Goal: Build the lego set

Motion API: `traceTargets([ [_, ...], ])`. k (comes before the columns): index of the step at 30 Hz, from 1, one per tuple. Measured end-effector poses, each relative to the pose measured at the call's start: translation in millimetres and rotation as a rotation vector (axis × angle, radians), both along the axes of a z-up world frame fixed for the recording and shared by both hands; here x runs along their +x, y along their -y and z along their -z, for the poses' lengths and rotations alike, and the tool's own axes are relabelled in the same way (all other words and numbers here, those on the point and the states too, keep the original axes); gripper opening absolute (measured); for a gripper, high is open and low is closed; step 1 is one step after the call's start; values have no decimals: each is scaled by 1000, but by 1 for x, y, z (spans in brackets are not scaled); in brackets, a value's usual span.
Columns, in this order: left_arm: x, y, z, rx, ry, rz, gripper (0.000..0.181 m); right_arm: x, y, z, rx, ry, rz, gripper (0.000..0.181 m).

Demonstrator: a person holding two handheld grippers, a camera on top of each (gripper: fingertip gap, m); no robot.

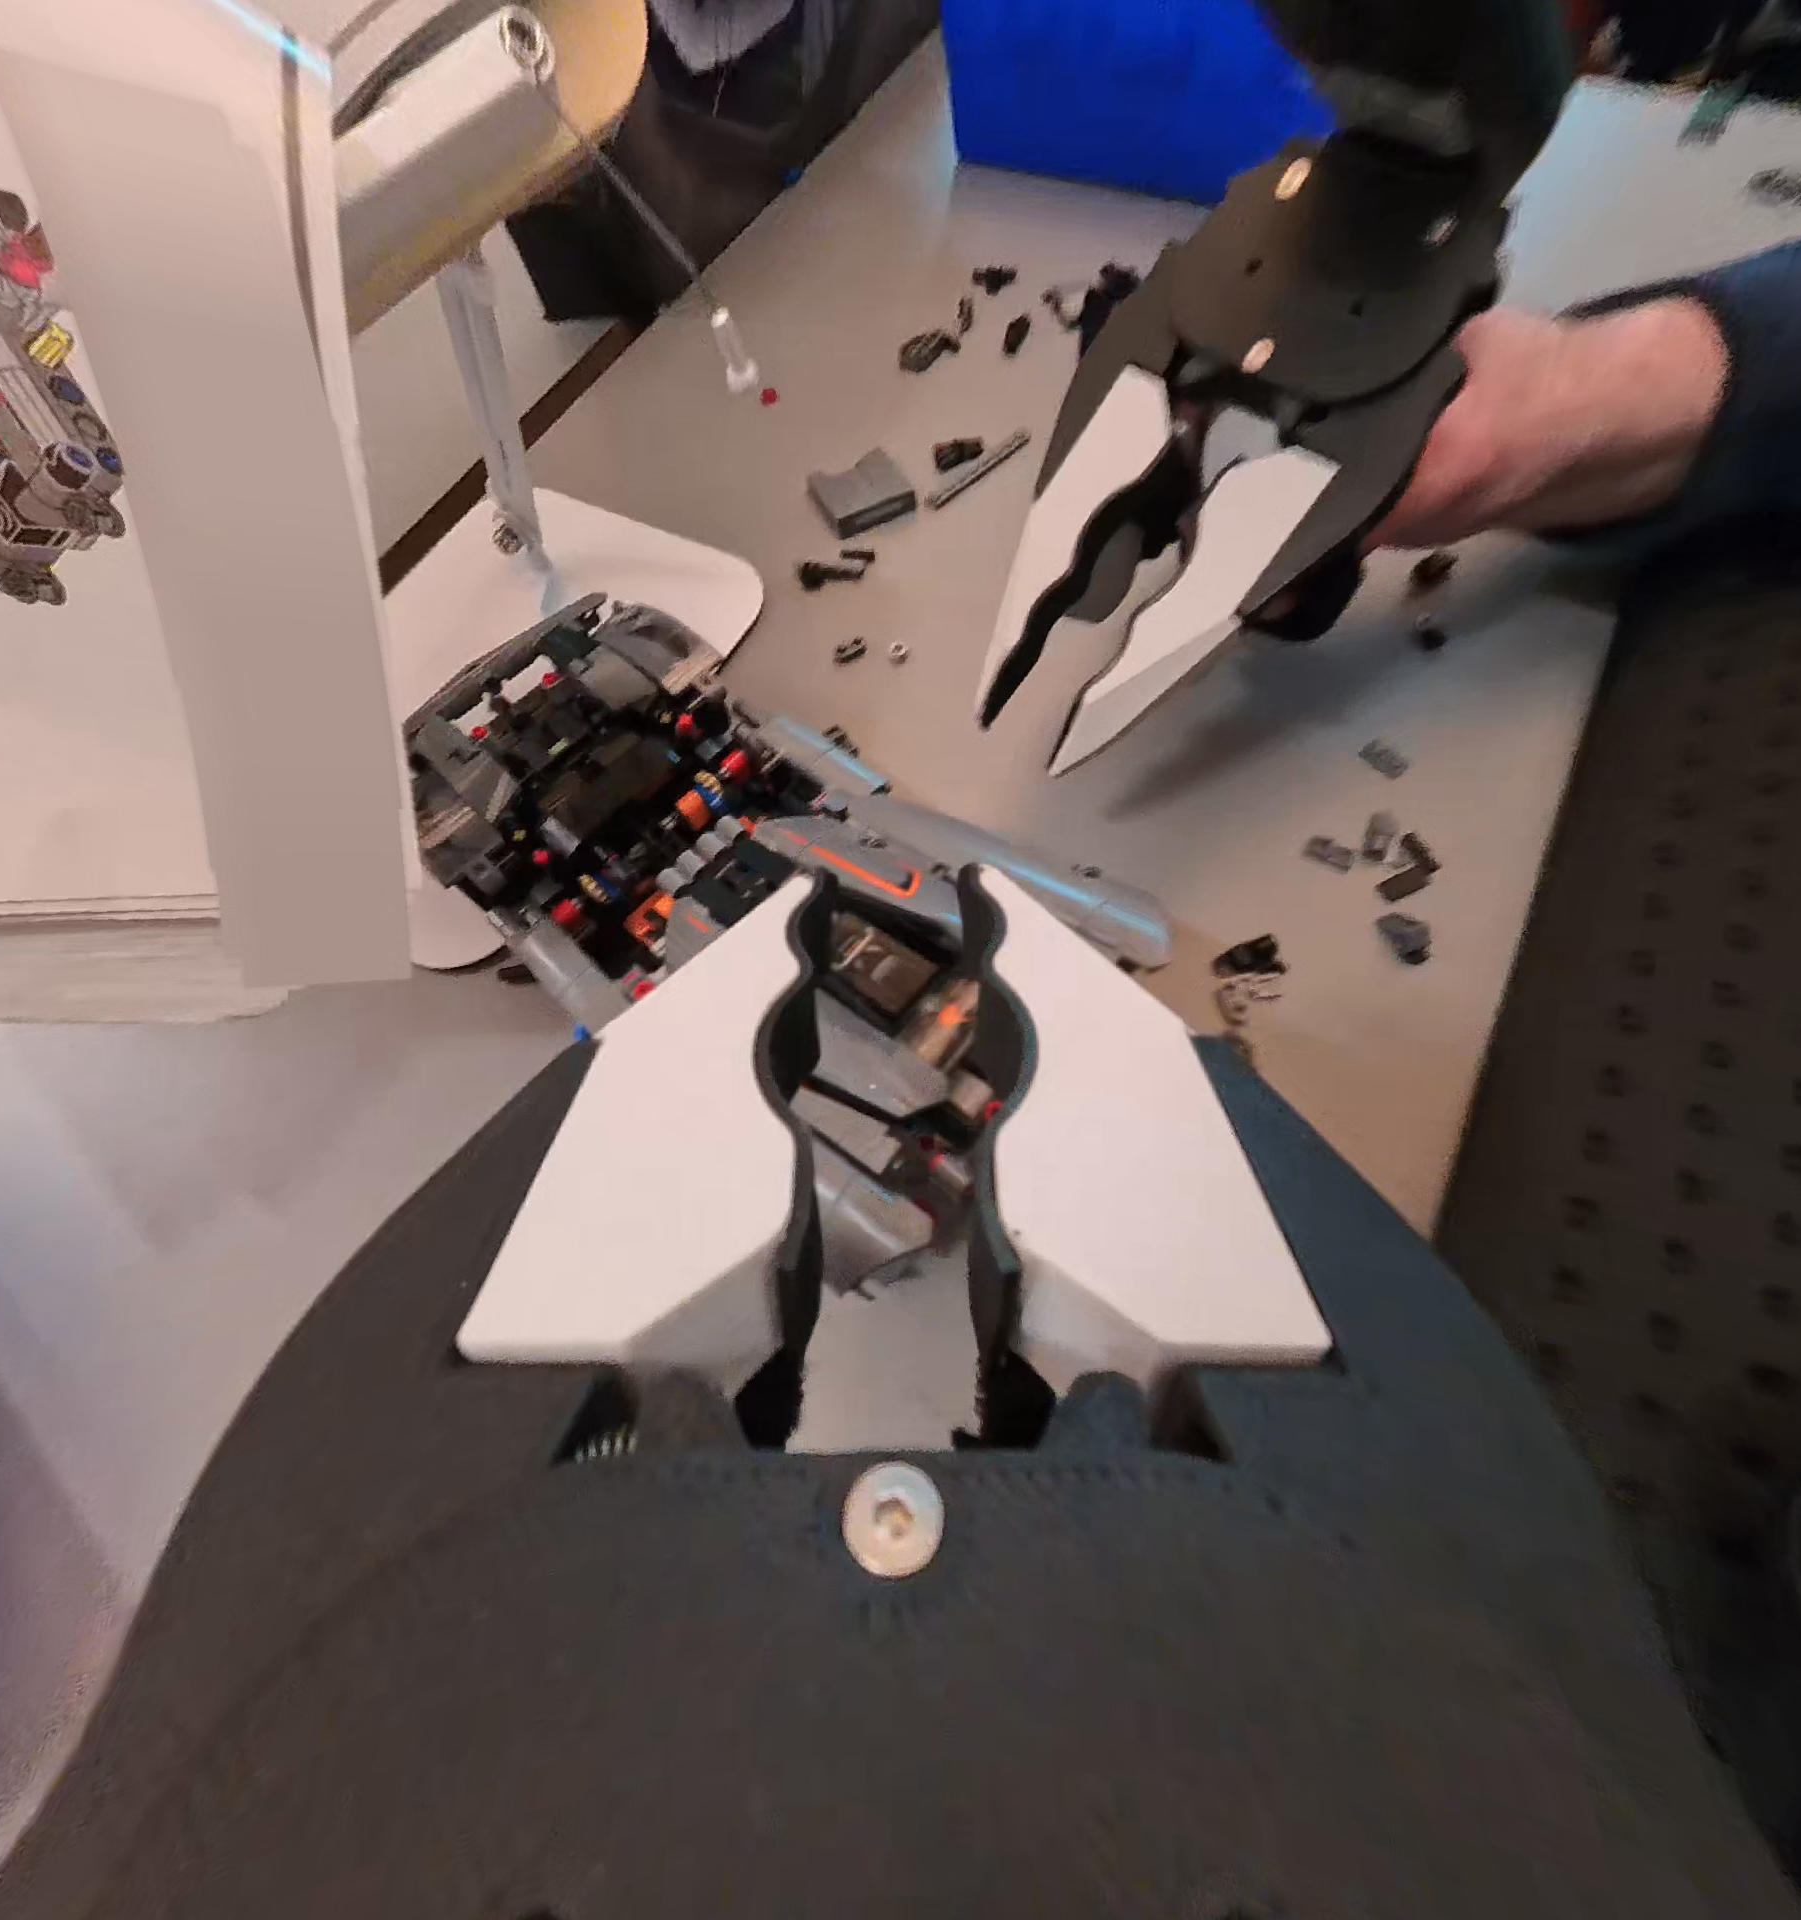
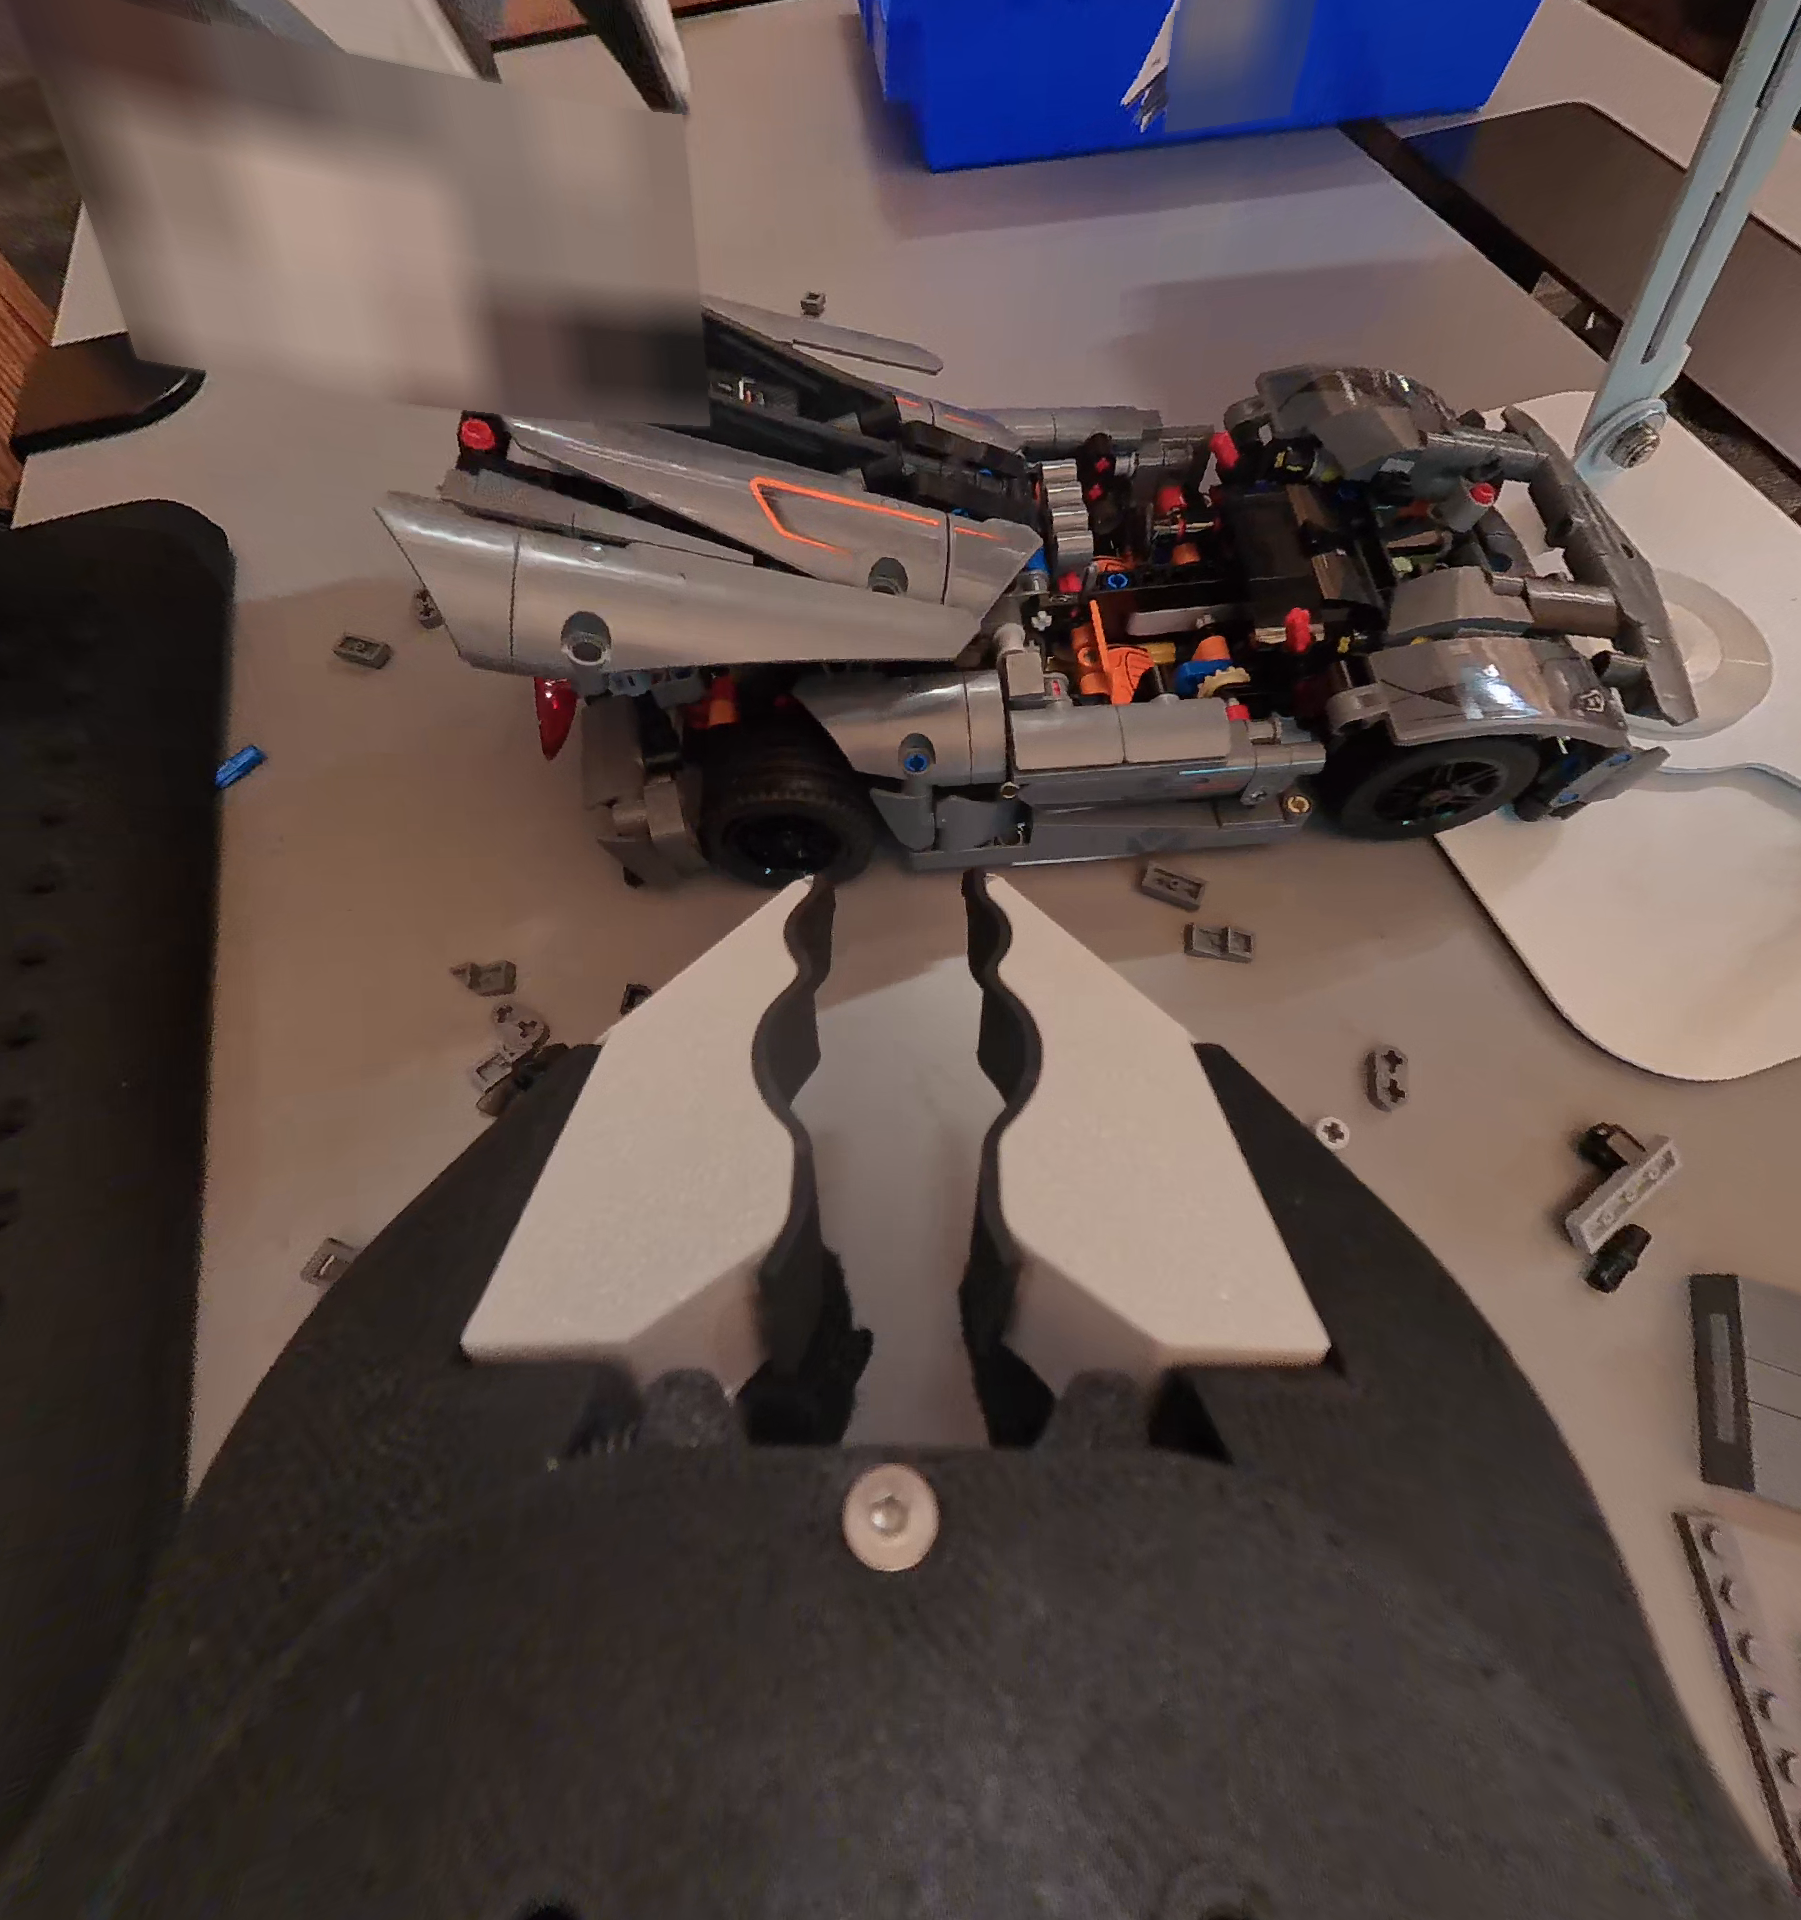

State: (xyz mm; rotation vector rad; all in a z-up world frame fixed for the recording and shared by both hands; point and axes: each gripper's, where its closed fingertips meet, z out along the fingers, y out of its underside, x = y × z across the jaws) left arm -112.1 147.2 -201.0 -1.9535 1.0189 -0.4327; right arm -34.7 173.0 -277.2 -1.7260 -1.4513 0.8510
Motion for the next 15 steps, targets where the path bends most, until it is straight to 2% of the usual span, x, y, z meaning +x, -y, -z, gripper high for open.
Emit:
traceTargets([
  [5, 5, -1, 34, -44, -158, 22, 13, 1, 0, -2, 1, -6, 1, 24],
  [15, 8, 4, 43, -61, -94, 4, 8, 0, 3, -1, -2, -3, -9, 24],
])
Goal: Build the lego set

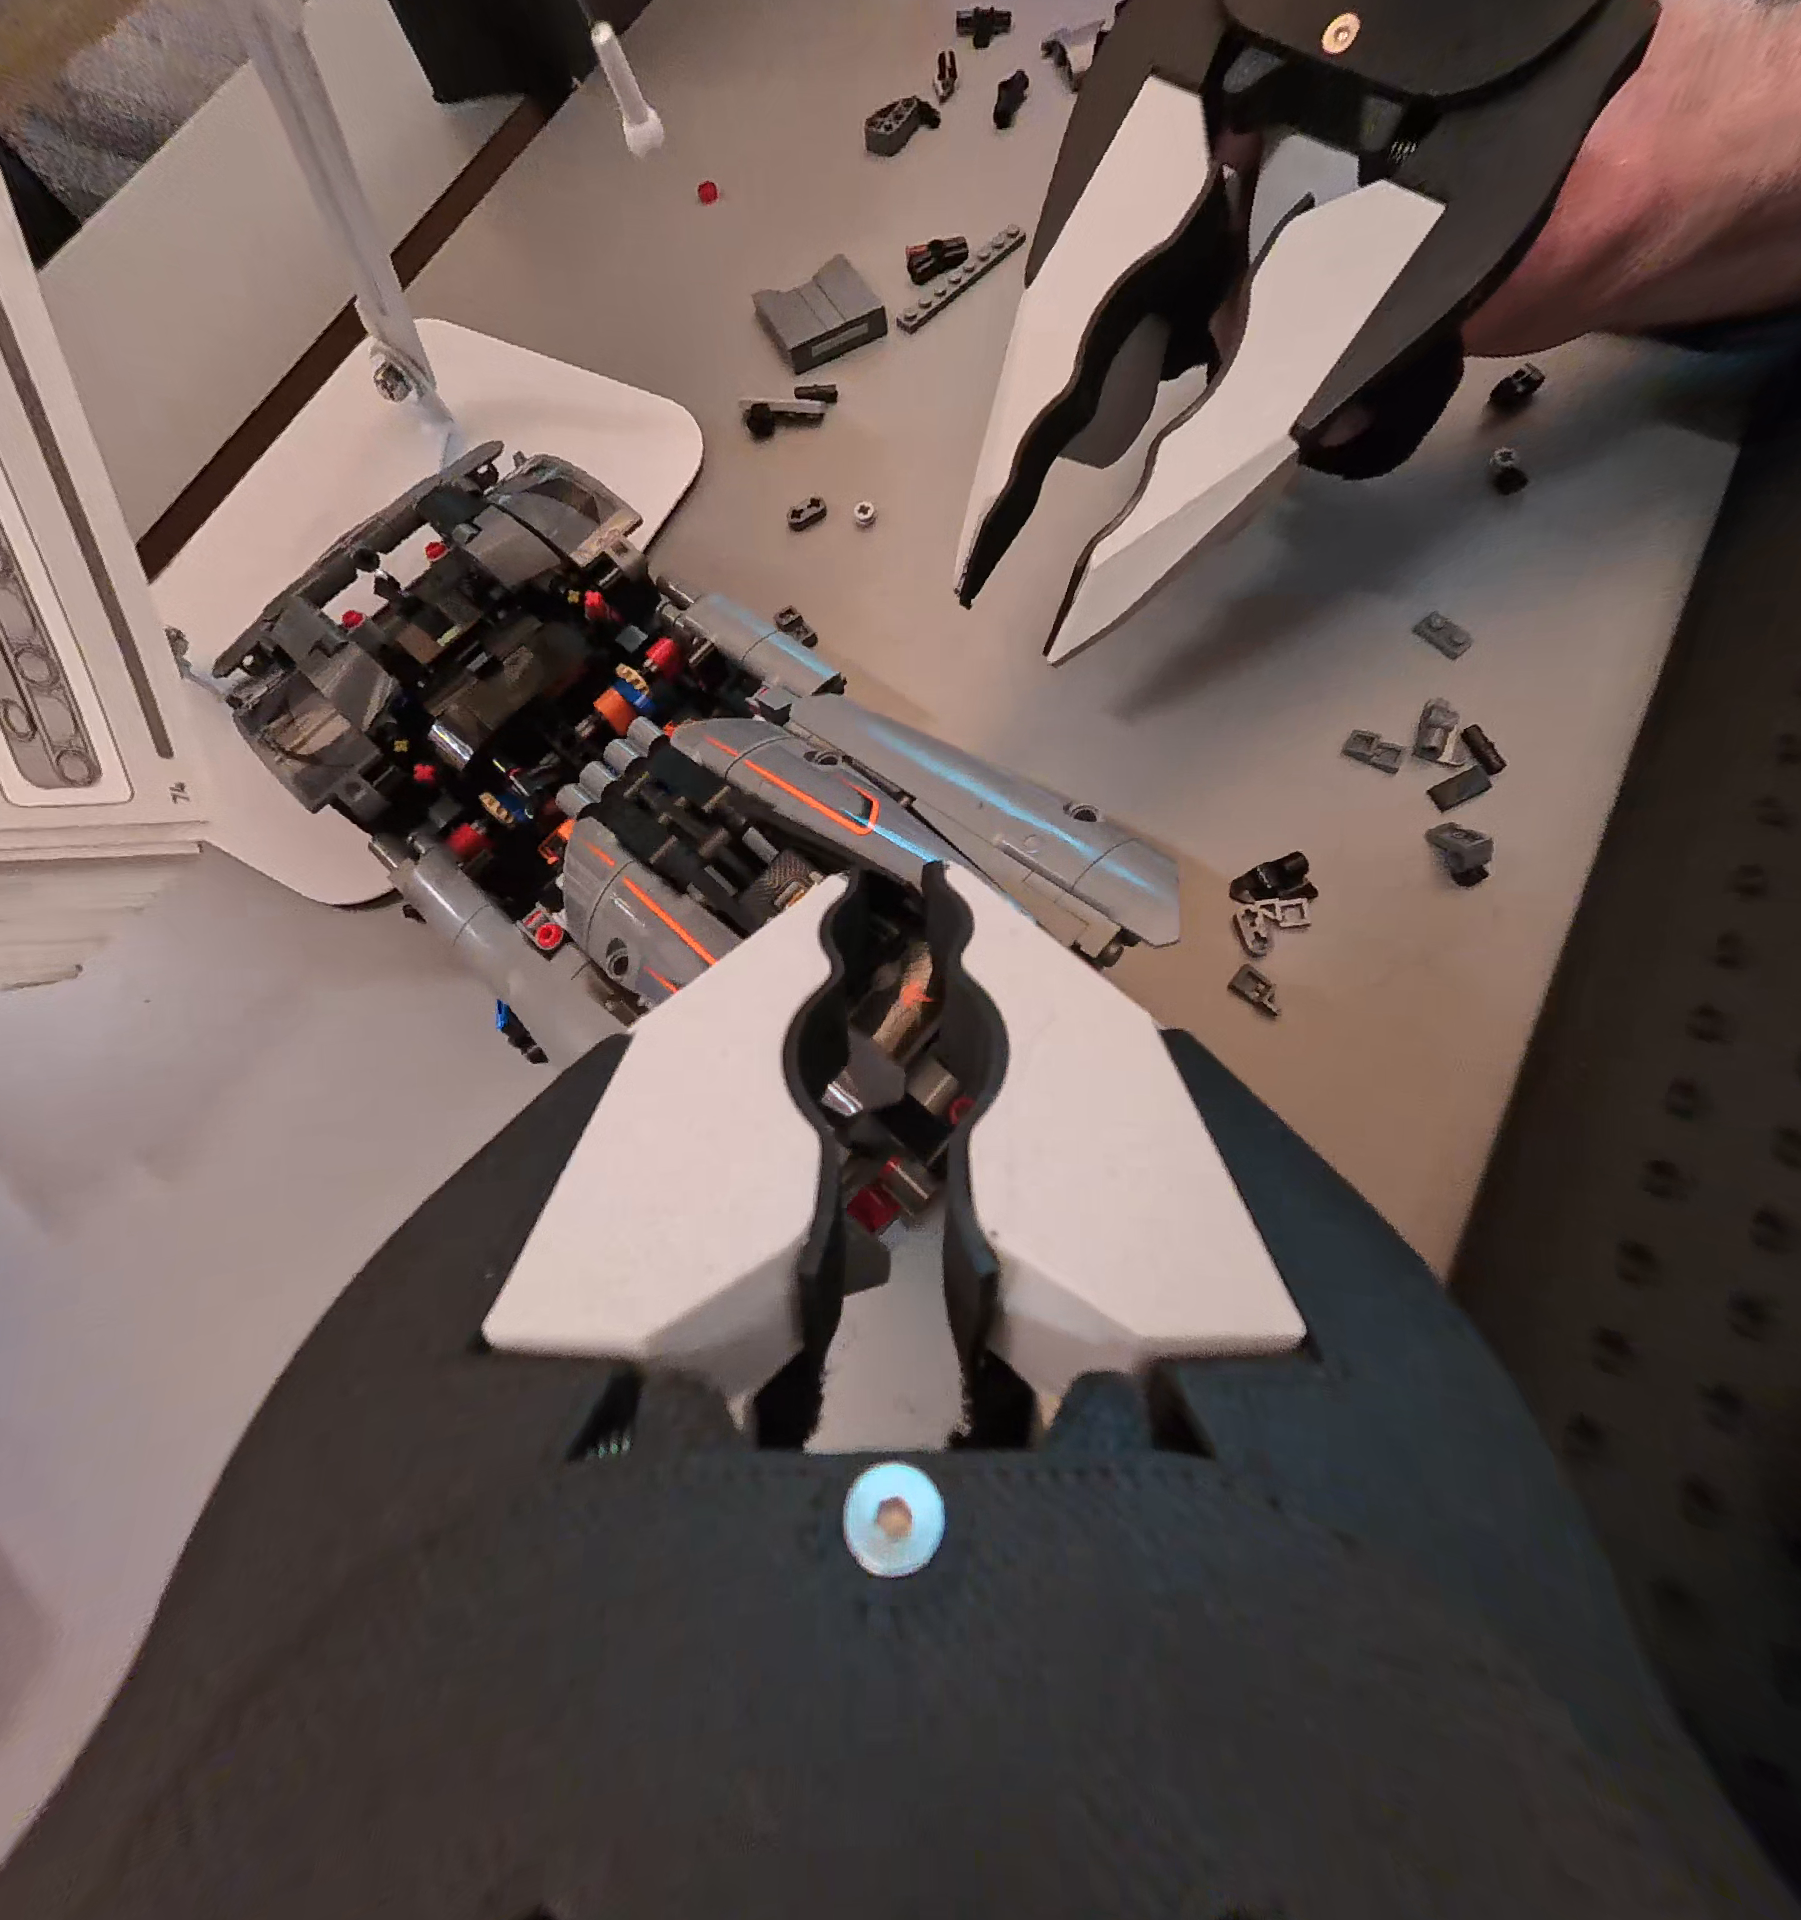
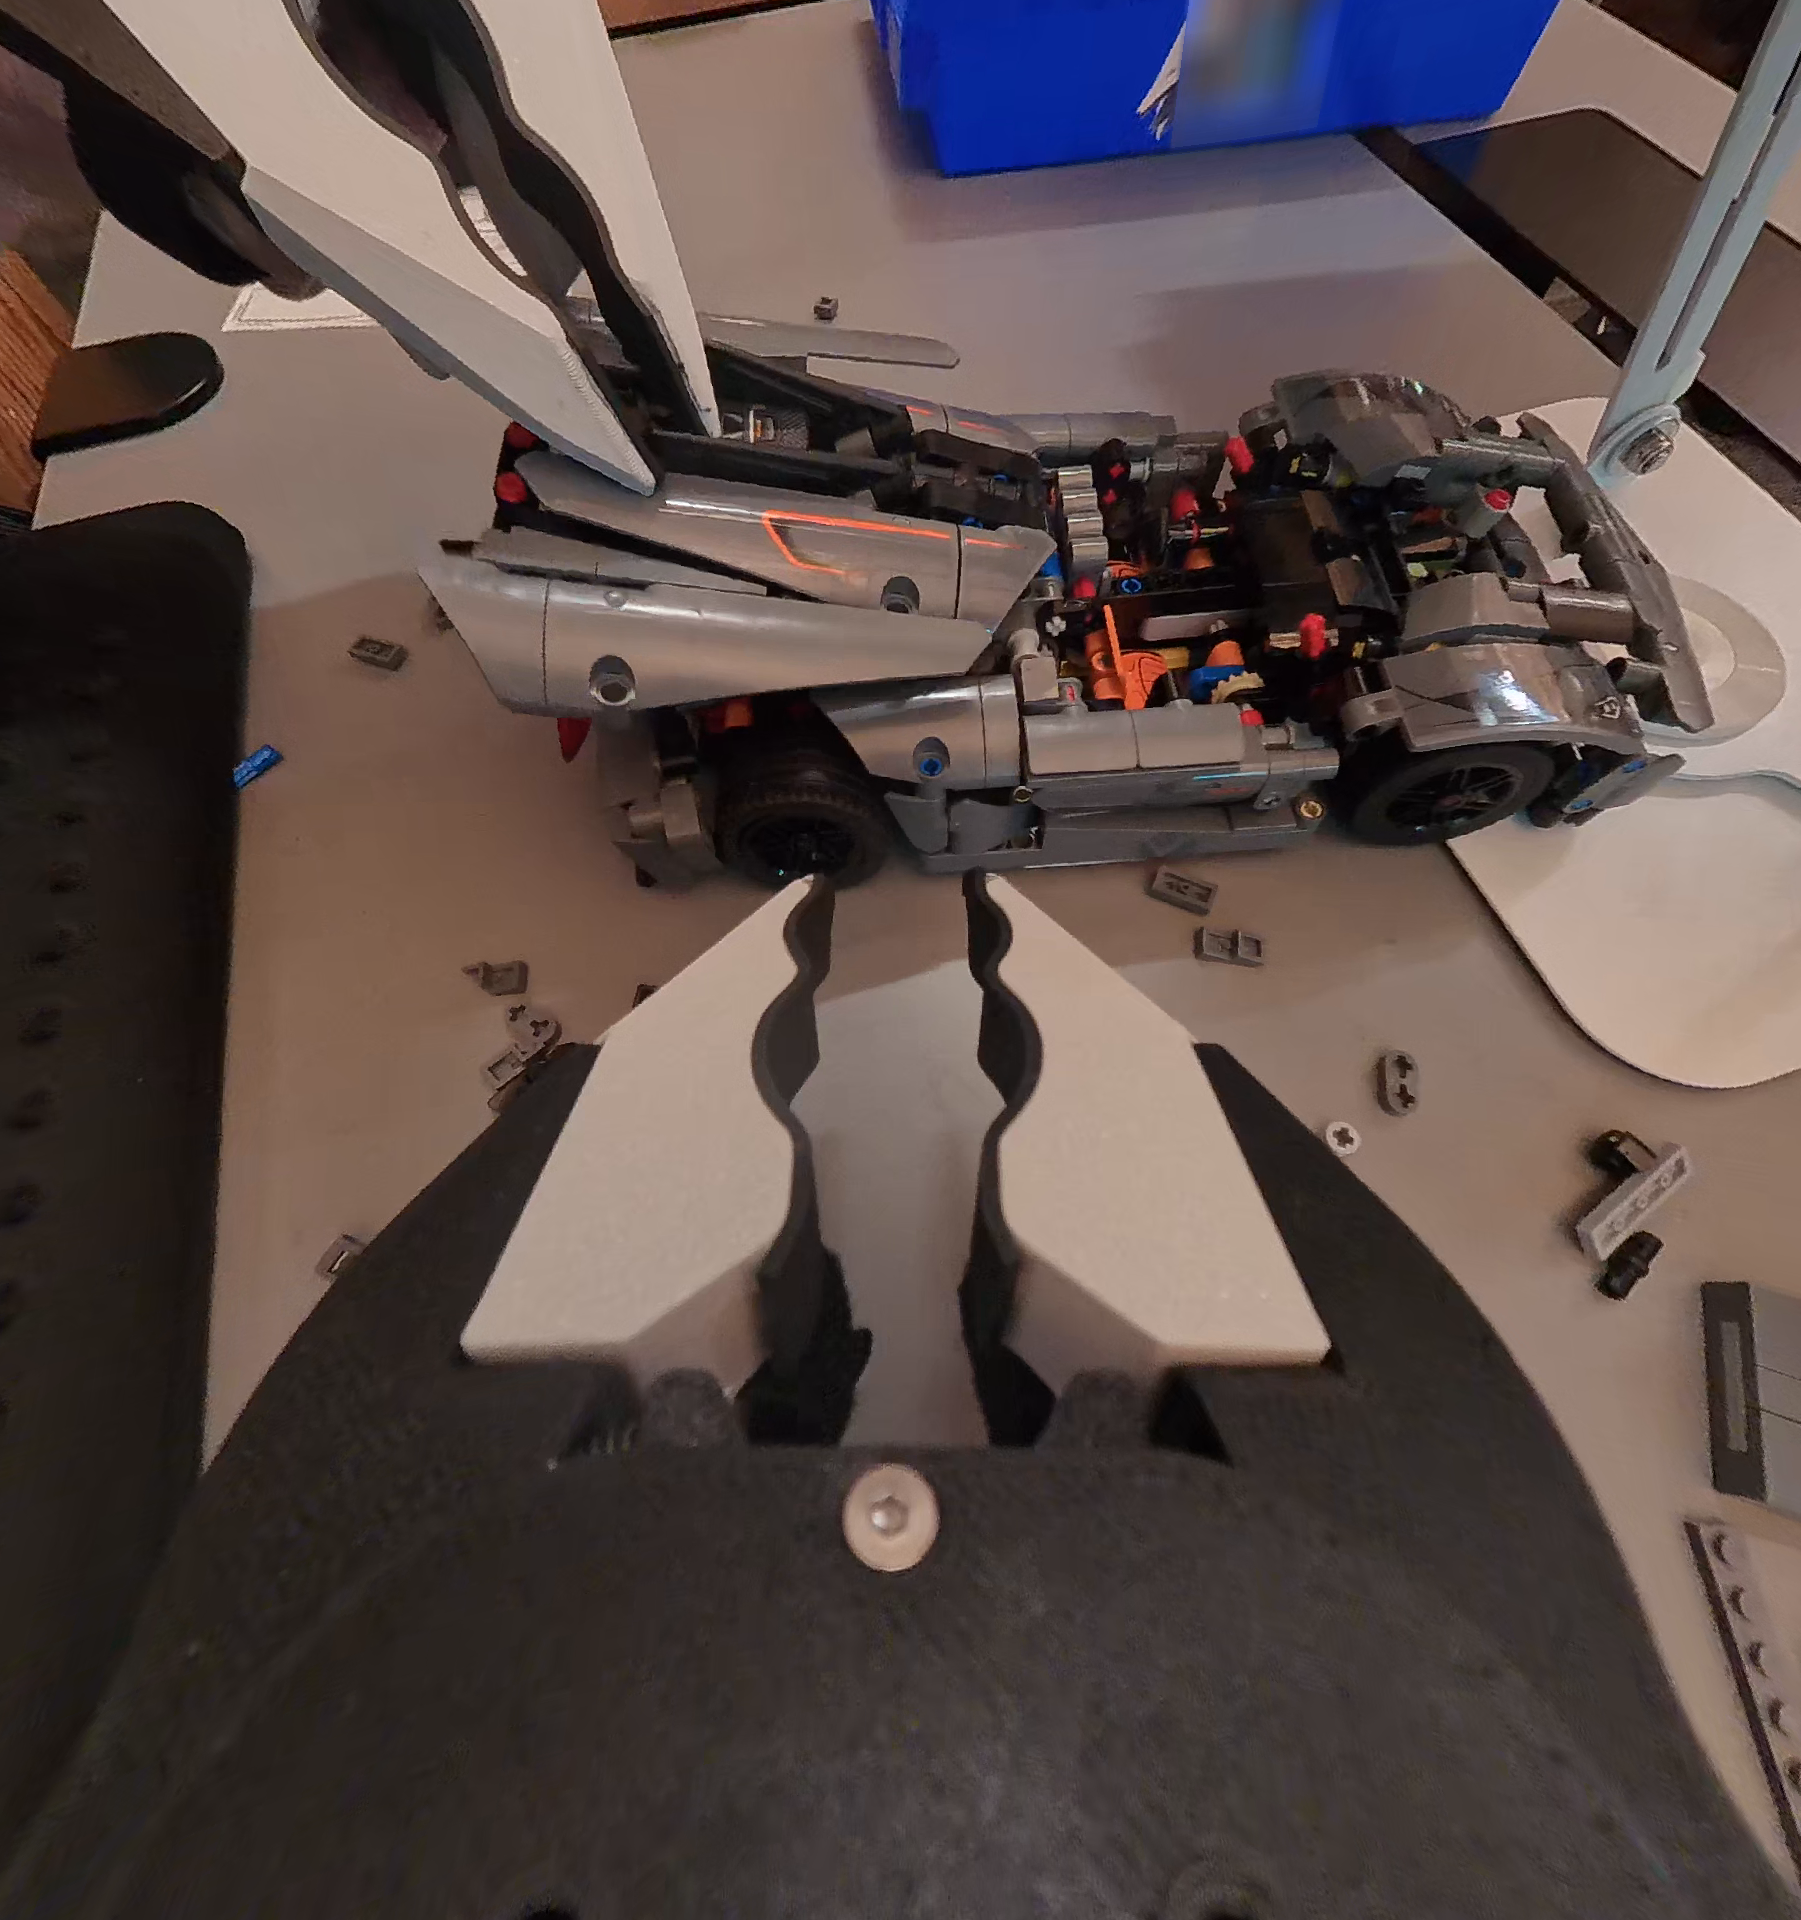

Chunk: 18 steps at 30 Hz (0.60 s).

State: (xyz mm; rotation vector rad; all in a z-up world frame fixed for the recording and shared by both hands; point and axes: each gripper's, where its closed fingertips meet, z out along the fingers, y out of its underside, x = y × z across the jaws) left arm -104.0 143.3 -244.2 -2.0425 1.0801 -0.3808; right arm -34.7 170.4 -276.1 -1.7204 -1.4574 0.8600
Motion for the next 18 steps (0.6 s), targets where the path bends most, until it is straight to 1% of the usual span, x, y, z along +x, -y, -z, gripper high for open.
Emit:
traceTargets([
  [5, -1, 1, 0, 2, 48, -17, 8, 0, -1, 0, -4, -3, 3, 24],
  [8, -6, -5, -13, 32, 90, -41, 6, 0, 0, 0, -3, -4, 0, 24],
  [11, -15, -14, -17, 51, 50, -70, 7, 0, 0, 0, -3, -4, -2, 24],
  [12, -14, -16, -15, 37, 47, -70, 6, 0, 0, 0, -3, -3, -3, 24],
  [14, -20, -21, -2, 26, -51, -88, 5, 0, 0, 0, -5, -2, -4, 24],
  [18, -20, -24, 0, 50, -85, -93, 1, 0, 0, 0, -7, -4, -4, 24],
])
